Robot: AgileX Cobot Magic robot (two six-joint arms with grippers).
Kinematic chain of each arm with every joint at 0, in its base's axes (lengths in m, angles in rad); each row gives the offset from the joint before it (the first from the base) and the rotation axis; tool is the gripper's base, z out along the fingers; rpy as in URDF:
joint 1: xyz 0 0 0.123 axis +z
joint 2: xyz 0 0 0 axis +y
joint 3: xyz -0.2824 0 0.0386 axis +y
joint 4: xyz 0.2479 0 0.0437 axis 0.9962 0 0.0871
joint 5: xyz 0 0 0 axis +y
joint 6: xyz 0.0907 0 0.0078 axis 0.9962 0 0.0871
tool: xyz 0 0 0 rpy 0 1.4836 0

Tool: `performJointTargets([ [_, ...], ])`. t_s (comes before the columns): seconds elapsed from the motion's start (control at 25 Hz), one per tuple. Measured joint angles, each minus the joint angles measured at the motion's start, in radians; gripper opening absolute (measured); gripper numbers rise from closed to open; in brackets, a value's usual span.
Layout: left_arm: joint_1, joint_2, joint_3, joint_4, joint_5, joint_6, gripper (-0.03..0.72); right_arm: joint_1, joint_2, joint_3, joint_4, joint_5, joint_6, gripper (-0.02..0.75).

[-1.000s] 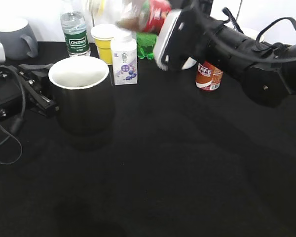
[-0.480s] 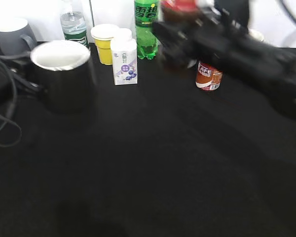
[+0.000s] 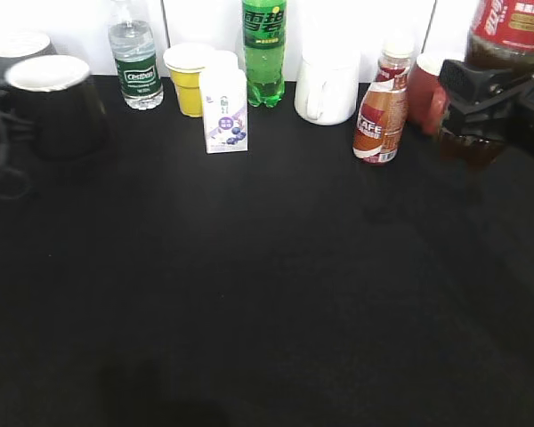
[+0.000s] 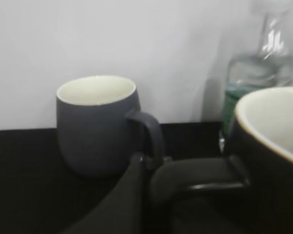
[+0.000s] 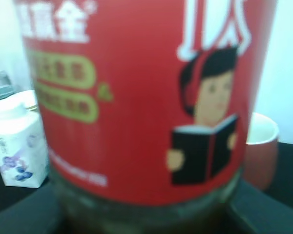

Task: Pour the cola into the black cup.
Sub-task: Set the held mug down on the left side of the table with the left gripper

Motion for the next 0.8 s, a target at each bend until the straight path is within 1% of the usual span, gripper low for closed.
performJointTargets([
  [0.12, 0.0, 0.139, -0.138, -0.004, 0.015, 0.001, 0.041, -0.001, 0.0, 0.001, 0.042, 0.001, -0.038, 0.384],
  [0.24, 0.0, 0.208, -0.245, -0.022, 0.056, 0.001, 0.041, -0.001, 0.0, 0.001, 0.051, 0.001, -0.051, 0.391],
  [0.28, 0.0, 0.212, -0.255, -0.024, 0.065, 0.002, 0.041, -0.001, 0.0, 0.001, 0.054, 0.002, -0.051, 0.371],
  [0.36, 0.0, 0.213, -0.255, -0.024, 0.067, 0.004, 0.059, -0.001, 0.0, 0.001, 0.069, 0.002, -0.051, 0.371],
  [0.4, -0.001, 0.213, -0.254, -0.024, 0.062, 0.0, 0.106, -0.001, 0.0, 0.001, 0.07, 0.0, -0.051, 0.371],
  [0.48, -0.001, 0.212, -0.219, -0.027, 0.037, -0.006, 0.209, -0.001, 0.0, 0.001, 0.074, -0.001, -0.052, 0.371],
  [0.52, -0.001, 0.21, -0.193, -0.027, 0.014, -0.008, 0.234, -0.001, 0.0, 0.001, 0.074, -0.001, -0.052, 0.371],
  [0.6, -0.001, 0.188, -0.126, -0.028, -0.024, -0.008, 0.246, -0.001, 0.0, 0.001, 0.088, -0.001, -0.073, 0.371],
  [0.68, -0.001, 0.109, -0.024, -0.03, -0.029, -0.008, 0.249, -0.002, 0.0, 0.001, 0.183, -0.003, -0.139, 0.371],
  [0.76, -0.001, -0.006, 0.114, -0.031, -0.03, -0.008, 0.249, -0.038, 0.01, -0.012, 0.221, -0.006, -0.178, 0.371],
  [0.8, -0.001, -0.076, 0.181, -0.031, -0.024, -0.008, 0.249, -0.075, 0.031, -0.033, 0.223, -0.01, -0.182, 0.371],
])
